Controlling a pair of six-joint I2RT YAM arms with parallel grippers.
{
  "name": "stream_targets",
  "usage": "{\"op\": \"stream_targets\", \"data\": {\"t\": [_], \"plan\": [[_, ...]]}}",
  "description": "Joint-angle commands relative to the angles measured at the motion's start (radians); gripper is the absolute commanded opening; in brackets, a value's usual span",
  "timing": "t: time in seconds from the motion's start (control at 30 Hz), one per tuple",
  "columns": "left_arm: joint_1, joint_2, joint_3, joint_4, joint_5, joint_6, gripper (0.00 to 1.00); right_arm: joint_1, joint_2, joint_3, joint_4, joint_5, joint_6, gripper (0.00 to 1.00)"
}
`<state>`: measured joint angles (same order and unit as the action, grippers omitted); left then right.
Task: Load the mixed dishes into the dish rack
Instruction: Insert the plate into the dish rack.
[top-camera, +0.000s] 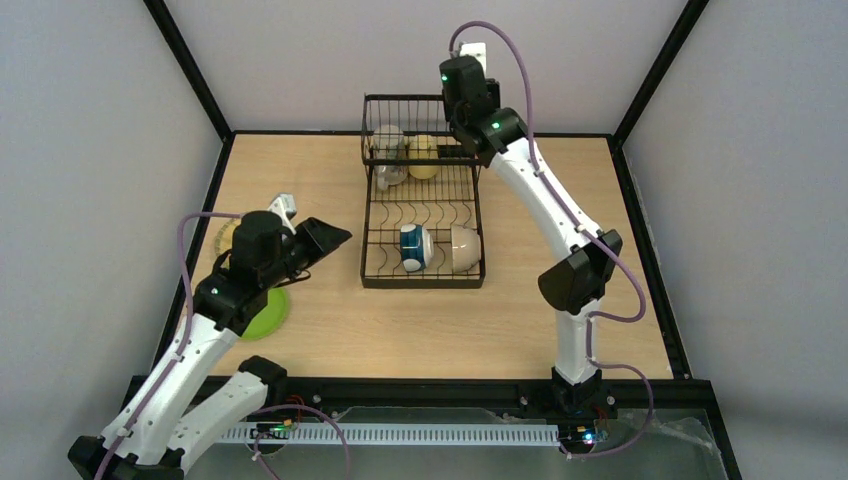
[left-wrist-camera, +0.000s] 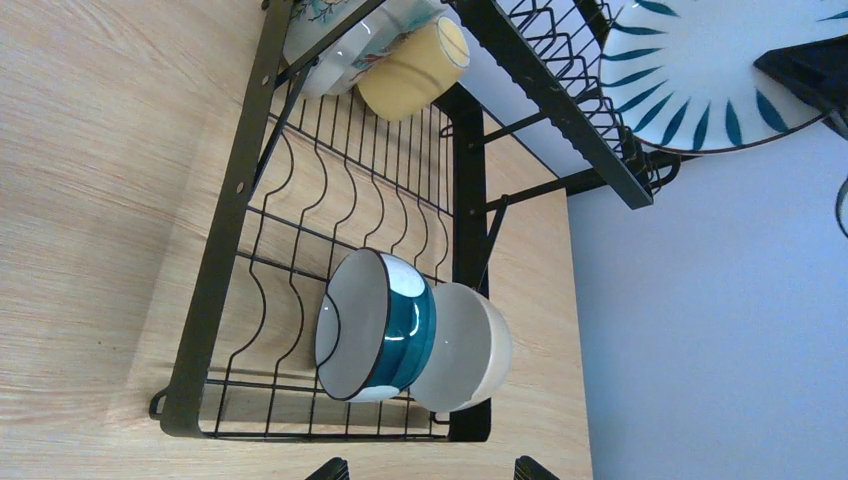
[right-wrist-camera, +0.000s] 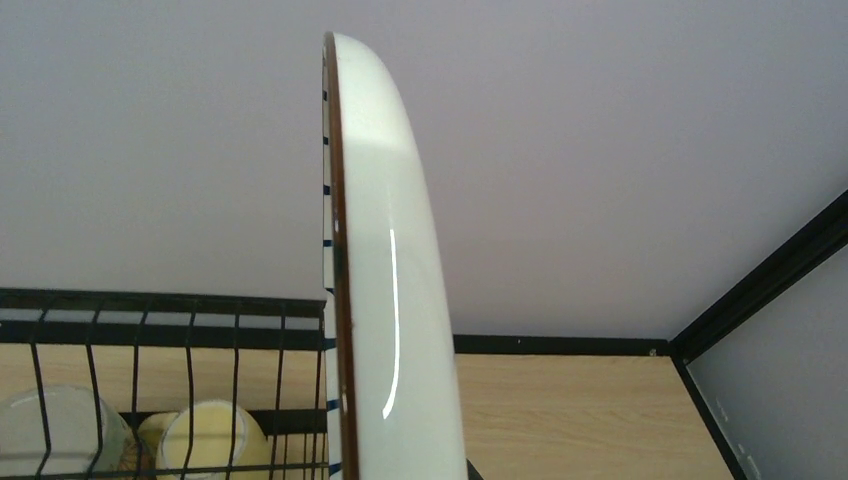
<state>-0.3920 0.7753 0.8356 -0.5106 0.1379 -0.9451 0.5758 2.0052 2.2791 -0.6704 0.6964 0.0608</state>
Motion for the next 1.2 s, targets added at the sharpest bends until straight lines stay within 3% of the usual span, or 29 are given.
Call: {"op": "stream_targets", "data": {"t": [0.0,0.43,0.5,0.6,0.73,1.17], "plan": [[0.005,-0.017,-0.014,-0.034,0.011,0.020,0.92,0.006,-0.040,-0.043,0.089,0.035,0.041,0.00],[0.005,-0.028,-0.036,-0.037,0.012,0.019,0.93,0.006,-0.057,-0.154,0.111,0.030,0.072,0.00],[0.005,-0.028,-0.036,-0.038,0.011,0.021,0.93,0.006,-0.056,-0.153,0.109,0.027,0.073,0.10],[0.005,-0.024,-0.034,-0.037,0.007,0.025,0.93,0.005,-0.057,-0.150,0.115,0.023,0.069,0.37],[0.005,-0.017,-0.030,-0.028,0.008,0.026,0.93,0.006,-0.053,-0.121,0.117,0.028,0.051,0.59],[0.005,-0.005,-0.027,-0.001,0.013,0.015,0.93,0.006,-0.038,-0.014,0.084,-0.030,0.046,0.67]]}}
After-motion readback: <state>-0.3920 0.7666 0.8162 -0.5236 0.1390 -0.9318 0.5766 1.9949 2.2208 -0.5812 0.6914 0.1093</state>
